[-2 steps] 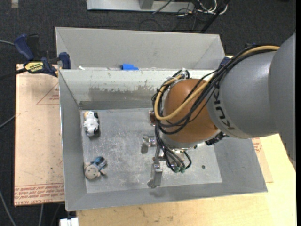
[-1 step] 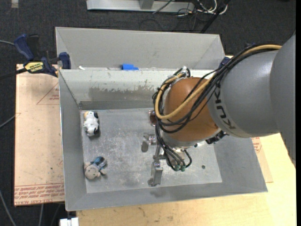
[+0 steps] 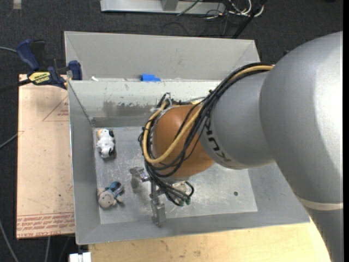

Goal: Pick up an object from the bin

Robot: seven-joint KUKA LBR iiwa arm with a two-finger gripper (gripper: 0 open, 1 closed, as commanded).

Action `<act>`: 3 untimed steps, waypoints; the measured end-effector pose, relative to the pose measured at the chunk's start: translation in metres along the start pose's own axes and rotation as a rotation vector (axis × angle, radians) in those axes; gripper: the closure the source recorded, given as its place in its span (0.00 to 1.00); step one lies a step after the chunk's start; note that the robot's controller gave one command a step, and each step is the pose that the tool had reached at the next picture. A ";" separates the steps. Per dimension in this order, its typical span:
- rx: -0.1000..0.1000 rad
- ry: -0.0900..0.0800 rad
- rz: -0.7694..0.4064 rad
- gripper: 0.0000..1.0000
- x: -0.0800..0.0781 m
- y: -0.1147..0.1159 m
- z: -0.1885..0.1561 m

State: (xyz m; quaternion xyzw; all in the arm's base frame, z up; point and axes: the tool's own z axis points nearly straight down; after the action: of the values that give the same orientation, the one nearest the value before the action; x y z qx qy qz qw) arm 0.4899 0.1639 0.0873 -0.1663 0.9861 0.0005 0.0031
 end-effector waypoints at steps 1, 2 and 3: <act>-0.002 -0.002 -0.145 0.00 0.000 0.011 -0.001; -0.001 0.004 0.018 0.00 -0.020 0.061 -0.010; -0.001 -0.002 -0.074 0.00 -0.030 0.076 0.017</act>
Offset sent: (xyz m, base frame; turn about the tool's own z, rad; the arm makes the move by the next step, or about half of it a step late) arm -0.0014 0.0749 0.0127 0.0261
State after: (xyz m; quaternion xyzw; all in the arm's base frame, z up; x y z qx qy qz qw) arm 0.4940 0.2453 0.0707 -0.2027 0.9792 0.0012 0.0041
